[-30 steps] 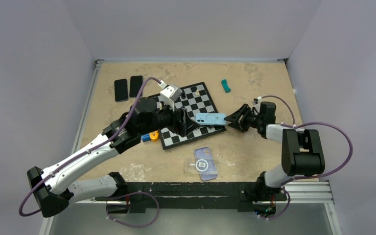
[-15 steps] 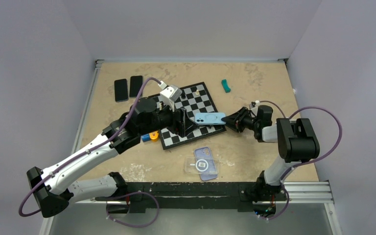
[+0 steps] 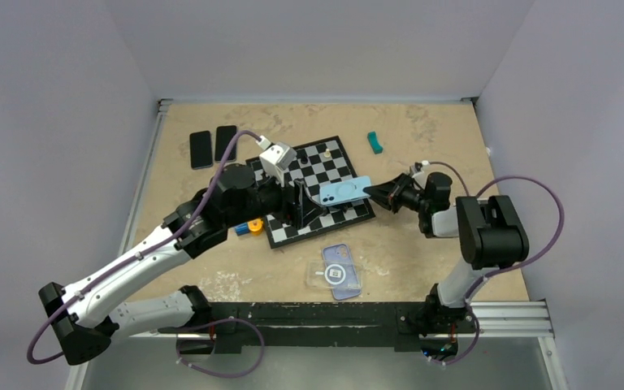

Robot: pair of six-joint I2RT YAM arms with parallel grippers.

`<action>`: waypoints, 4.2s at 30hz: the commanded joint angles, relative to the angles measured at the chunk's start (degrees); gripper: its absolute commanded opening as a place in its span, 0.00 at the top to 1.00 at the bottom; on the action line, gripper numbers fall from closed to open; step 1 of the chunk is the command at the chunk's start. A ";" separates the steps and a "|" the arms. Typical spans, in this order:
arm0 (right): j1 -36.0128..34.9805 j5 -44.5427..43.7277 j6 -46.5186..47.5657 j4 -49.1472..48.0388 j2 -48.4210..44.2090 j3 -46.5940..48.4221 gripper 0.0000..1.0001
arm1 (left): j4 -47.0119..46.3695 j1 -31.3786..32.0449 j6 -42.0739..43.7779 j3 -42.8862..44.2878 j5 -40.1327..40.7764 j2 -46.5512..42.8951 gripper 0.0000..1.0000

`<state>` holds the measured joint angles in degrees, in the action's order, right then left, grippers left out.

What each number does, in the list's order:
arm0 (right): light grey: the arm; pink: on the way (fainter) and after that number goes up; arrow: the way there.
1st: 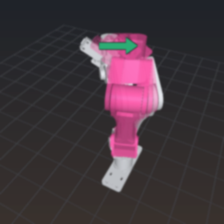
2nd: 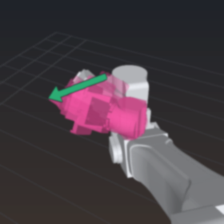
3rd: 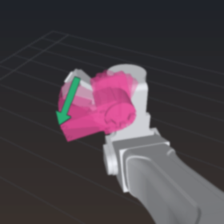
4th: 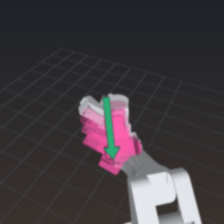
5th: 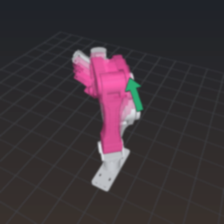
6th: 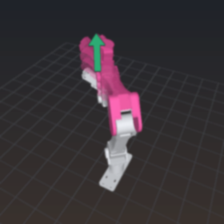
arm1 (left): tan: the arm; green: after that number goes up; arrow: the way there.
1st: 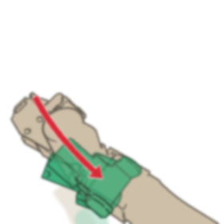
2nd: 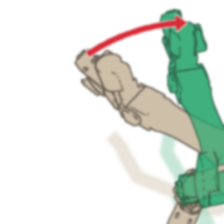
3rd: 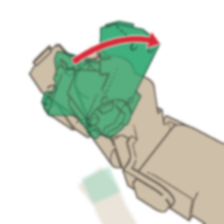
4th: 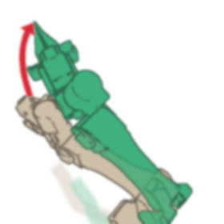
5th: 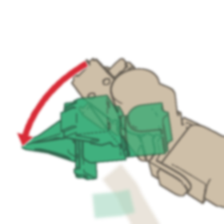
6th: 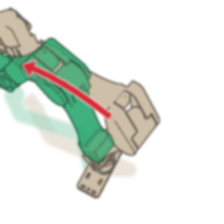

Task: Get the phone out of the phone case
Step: Pick up the phone at the center of the board, then adjust the phone.

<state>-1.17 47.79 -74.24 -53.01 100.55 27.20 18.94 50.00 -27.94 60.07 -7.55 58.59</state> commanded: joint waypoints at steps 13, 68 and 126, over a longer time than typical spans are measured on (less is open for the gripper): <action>-1.53 -13.33 48.70 49.29 -41.47 24.85 1.00 | 10.64 -7.26 -26.00 6.95 0.12 -4.08 0.00; -85.22 -90.14 94.42 57.89 -31.04 38.56 0.92 | 5.37 -15.08 -65.87 -4.85 -15.11 -1.93 1.00; -25.64 -1.91 24.34 27.36 -40.40 25.07 0.22 | -55.02 -14.86 -30.41 -20.68 -34.13 -3.08 1.00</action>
<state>-26.59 43.68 -45.89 -19.49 56.90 49.63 -25.32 34.79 -55.40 39.29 -40.29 56.69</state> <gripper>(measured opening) 0.816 0.182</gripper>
